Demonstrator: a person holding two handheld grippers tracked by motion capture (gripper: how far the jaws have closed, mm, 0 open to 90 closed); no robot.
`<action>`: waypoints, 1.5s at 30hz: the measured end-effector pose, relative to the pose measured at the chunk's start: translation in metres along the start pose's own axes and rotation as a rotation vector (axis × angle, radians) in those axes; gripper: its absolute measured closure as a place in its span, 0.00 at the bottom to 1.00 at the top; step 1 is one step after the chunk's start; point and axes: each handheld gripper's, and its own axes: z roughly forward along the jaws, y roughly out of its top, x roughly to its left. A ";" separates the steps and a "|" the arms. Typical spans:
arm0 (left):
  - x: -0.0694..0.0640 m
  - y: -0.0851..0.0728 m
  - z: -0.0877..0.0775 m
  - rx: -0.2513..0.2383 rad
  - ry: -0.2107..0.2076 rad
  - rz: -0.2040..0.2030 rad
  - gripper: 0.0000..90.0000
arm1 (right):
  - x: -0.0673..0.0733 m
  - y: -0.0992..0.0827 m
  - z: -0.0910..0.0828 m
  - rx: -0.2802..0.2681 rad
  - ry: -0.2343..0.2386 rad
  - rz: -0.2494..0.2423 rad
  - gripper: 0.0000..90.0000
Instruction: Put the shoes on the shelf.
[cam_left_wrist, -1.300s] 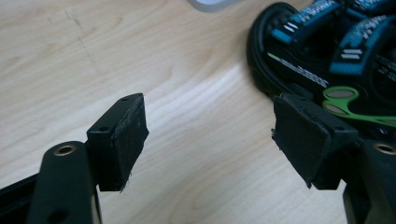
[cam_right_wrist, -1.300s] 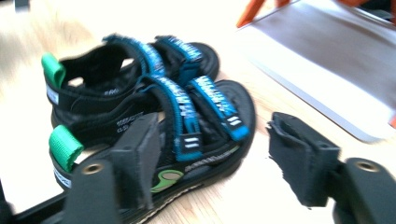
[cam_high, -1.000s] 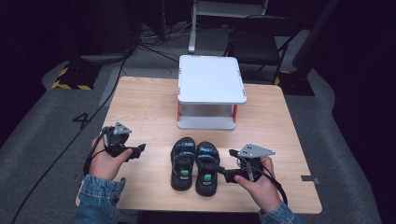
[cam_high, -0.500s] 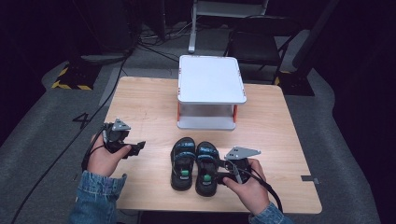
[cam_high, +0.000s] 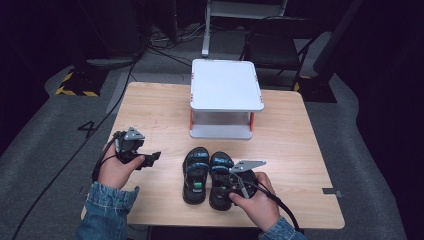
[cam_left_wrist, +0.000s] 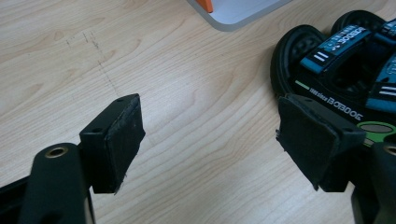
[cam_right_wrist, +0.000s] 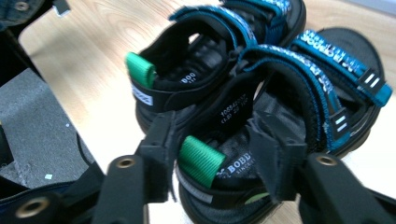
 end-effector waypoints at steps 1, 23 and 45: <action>-0.002 0.002 0.003 0.002 -0.008 0.007 0.25 | -0.002 0.002 0.006 -0.001 0.003 0.018 0.54; -0.012 0.005 0.013 0.034 -0.013 0.052 0.26 | 0.009 0.021 0.039 -0.056 -0.019 0.134 0.43; -0.021 0.006 0.019 0.045 -0.042 0.102 0.26 | 0.017 0.021 0.057 -0.077 -0.128 0.143 0.38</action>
